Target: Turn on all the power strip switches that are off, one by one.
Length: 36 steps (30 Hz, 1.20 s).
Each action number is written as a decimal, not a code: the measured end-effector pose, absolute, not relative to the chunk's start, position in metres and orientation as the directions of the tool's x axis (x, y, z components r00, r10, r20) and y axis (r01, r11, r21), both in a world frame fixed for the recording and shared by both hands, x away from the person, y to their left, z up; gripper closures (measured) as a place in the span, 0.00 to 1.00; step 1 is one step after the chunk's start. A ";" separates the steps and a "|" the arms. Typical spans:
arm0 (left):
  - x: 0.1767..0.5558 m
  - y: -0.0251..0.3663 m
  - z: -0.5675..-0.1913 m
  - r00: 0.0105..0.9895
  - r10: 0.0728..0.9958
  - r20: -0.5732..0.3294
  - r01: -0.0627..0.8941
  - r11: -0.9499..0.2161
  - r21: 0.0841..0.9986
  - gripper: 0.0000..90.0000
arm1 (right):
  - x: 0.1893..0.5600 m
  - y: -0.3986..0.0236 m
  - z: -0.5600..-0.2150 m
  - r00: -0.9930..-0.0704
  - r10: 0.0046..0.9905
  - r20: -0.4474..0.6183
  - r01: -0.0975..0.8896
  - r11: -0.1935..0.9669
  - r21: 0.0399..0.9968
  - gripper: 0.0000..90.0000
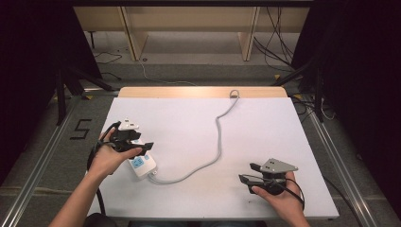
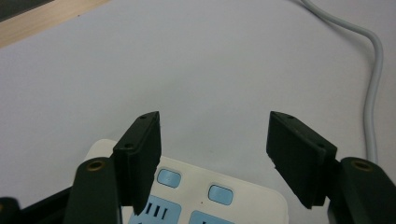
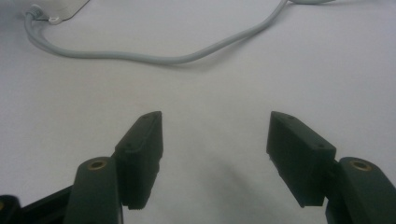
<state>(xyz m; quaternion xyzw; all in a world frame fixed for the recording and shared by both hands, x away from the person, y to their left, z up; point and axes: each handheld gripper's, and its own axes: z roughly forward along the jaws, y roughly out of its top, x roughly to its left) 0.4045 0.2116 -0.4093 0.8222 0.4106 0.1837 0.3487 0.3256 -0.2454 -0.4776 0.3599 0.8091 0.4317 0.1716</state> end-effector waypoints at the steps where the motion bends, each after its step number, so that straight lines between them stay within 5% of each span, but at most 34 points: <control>1: 0.403 0.211 -0.410 0.599 0.801 0.013 0.544 -0.418 0.728 0.39 | 0.326 -0.245 -0.478 -0.682 0.731 0.033 0.434 0.368 0.822 0.41; 36: 0.352 0.212 -0.437 0.709 0.705 0.016 0.415 -0.435 0.799 0.22 | 0.326 -0.247 -0.478 -0.687 0.726 0.032 0.431 0.372 0.822 0.40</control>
